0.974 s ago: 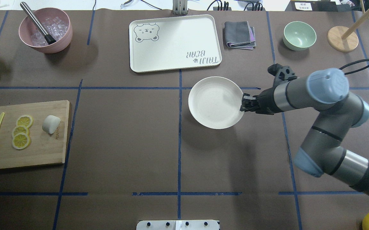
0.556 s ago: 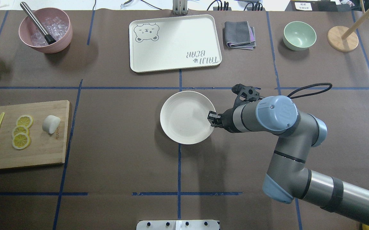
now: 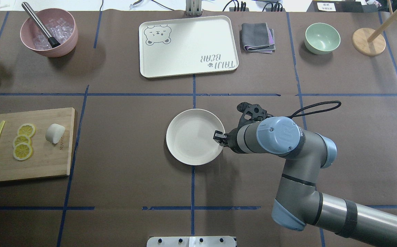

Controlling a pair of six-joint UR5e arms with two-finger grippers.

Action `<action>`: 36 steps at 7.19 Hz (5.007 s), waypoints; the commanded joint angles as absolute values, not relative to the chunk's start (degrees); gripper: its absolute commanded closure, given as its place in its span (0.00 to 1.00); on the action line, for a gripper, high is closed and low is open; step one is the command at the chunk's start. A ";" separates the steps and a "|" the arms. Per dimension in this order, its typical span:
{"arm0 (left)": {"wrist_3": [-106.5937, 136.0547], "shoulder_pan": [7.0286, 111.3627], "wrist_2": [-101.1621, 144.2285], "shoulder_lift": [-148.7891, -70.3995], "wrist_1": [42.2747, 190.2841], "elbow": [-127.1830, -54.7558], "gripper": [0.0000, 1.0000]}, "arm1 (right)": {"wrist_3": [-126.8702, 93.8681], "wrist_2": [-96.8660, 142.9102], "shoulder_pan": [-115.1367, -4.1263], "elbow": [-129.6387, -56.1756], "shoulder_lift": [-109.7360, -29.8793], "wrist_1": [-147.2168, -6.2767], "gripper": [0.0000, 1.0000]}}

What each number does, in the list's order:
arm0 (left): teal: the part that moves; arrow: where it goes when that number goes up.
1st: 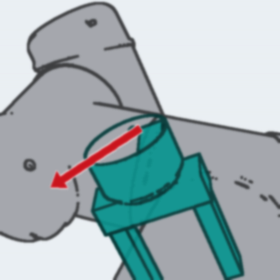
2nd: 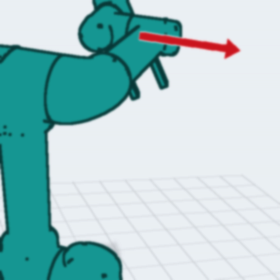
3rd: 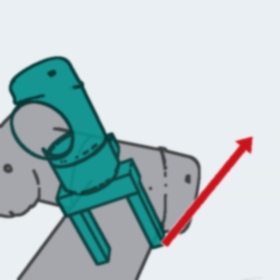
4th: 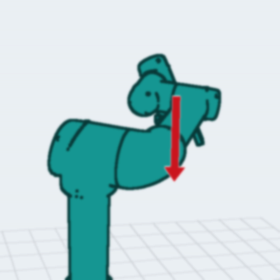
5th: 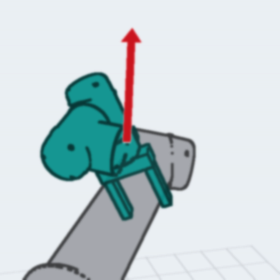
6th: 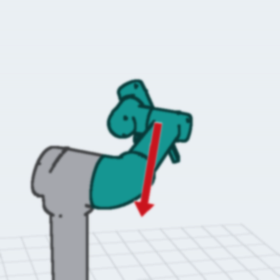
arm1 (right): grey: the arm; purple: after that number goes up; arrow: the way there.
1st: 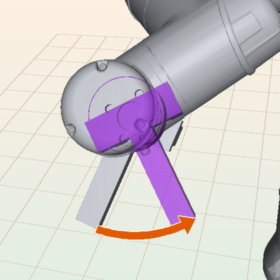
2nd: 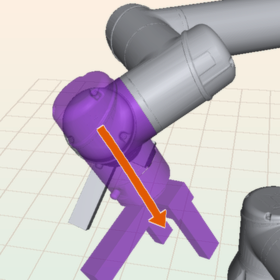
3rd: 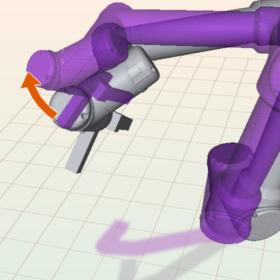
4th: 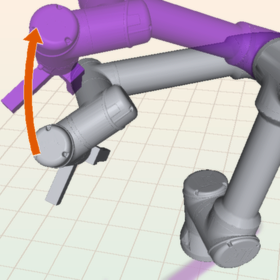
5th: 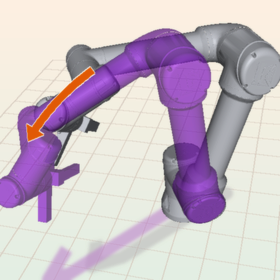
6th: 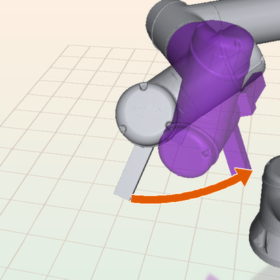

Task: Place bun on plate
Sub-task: 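Slide the white plate with the right gripper toward the table centre, then release the plate and lift the right gripper away toward the green bowl, then lower the left gripper onto the white bun on the cutting board and grasp it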

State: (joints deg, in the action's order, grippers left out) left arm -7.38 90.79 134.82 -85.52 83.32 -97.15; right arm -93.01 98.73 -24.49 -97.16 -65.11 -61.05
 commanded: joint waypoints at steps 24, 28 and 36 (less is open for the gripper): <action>56.34 43.95 118.21 -93.43 115.22 -100.63 0.01 | -23.03 122.96 -66.45 -114.43 -80.33 -99.93 0.00; 56.34 43.95 118.21 -92.99 115.22 -100.63 0.18 | -23.12 122.96 -66.62 -114.43 -80.16 -100.02 0.00; 56.34 44.21 118.21 -92.64 115.31 -101.95 0.64 | -23.12 122.96 -66.71 -114.43 -80.16 -100.11 0.00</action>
